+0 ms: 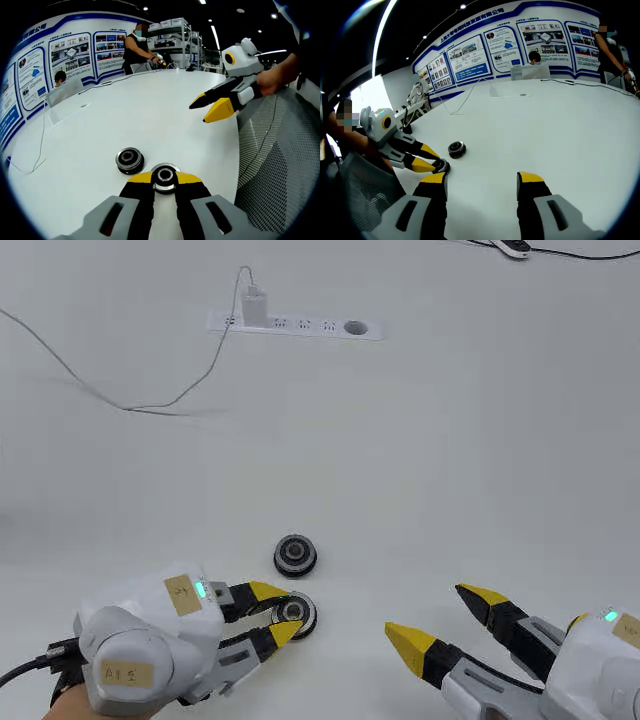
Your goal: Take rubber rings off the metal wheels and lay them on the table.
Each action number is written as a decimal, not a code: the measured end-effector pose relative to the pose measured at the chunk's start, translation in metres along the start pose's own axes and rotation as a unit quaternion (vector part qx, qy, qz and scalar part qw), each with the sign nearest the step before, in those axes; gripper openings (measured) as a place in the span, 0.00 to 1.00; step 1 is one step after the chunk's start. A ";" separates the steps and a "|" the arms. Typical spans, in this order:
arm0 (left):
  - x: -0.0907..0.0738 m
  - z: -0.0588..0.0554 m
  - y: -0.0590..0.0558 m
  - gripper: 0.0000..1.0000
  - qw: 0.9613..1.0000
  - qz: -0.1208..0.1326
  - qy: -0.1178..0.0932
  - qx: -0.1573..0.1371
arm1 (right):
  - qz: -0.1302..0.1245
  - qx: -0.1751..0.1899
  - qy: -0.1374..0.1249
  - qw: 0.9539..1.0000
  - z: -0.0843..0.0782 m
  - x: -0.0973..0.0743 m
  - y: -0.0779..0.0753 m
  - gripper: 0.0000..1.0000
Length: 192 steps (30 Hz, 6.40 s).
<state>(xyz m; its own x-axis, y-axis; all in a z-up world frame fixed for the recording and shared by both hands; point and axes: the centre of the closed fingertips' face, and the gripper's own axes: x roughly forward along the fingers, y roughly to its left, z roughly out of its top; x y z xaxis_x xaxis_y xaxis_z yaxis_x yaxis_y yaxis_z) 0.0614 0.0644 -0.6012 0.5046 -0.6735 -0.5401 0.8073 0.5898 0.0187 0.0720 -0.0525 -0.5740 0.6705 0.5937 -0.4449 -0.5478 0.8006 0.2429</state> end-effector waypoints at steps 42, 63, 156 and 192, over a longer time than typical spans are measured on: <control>0.003 -0.001 -0.003 0.13 0.999 -0.021 0.020 0.042 | 0.071 0.062 -0.007 0.996 0.011 0.021 0.041 0.39; 0.002 -0.001 -0.004 0.13 0.995 -0.051 0.020 0.085 | 0.100 0.239 0.025 0.966 0.001 0.047 0.070 0.40; 0.002 0.000 -0.006 0.13 0.993 -0.062 0.016 0.101 | 0.102 0.312 0.101 0.939 -0.020 0.065 0.089 0.33; 0.001 0.000 -0.006 0.13 0.993 -0.062 0.017 0.100 | 0.124 0.348 0.104 0.923 -0.024 0.060 0.091 0.29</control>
<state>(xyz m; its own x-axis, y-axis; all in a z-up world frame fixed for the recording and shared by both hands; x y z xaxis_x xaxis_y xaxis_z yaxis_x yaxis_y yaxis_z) 0.0576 0.0601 -0.6018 0.3892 -0.7187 -0.5762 0.9092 0.4002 0.1149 0.0506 0.0538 -0.5992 0.4174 0.7957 -0.4388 -0.1694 0.5426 0.8227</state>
